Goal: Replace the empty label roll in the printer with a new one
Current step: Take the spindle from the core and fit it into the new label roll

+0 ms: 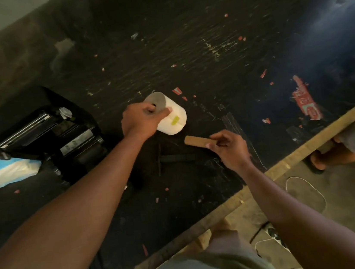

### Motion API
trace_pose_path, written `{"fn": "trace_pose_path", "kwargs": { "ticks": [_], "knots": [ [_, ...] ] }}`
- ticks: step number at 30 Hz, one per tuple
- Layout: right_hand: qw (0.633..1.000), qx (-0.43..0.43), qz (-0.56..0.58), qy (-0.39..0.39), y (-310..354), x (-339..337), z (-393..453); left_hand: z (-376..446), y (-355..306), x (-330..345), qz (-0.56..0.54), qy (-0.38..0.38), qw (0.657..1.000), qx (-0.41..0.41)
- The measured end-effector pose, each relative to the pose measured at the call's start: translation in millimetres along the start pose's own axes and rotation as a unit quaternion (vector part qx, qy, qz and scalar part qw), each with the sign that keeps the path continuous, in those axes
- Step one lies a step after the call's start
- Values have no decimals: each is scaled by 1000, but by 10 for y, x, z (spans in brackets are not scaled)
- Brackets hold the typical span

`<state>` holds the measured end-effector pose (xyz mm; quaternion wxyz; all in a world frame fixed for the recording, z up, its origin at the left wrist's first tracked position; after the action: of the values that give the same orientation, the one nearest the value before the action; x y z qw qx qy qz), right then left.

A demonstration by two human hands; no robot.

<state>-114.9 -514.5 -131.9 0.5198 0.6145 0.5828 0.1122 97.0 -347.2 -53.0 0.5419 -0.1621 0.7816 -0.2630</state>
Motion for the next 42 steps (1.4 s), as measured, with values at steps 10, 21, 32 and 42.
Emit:
{"fn": "trace_pose_path", "kwargs": {
  "ticks": [10, 21, 32, 42],
  "knots": [
    [961, -215, -105, -137, 922, 115, -57, -492, 357, -403, -380, -25, 904, -194],
    [930, -317, -162, -94, 1404, 435, -382, -952, 474, -325, -391, -83, 896, -192],
    [967, -129, -218, -1, 865, -28, 11, -1054, 579, -523, -420, -118, 882, -177],
    [960, -47, -261, 92, 729, 185, 479, -1314, 682, -777, -541, -88, 805, -230]
  ]
}}
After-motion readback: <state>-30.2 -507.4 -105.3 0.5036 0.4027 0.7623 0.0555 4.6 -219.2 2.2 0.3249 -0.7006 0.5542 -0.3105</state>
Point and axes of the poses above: each hand's wrist, its own z-axis towards the middle knuckle, its own x-axis out of the palm, y = z × x, the point moved 1 cm from there along z, towards the middle knuckle, and after that the axes turned 6 degrees about -z, right-handed, at the moved point
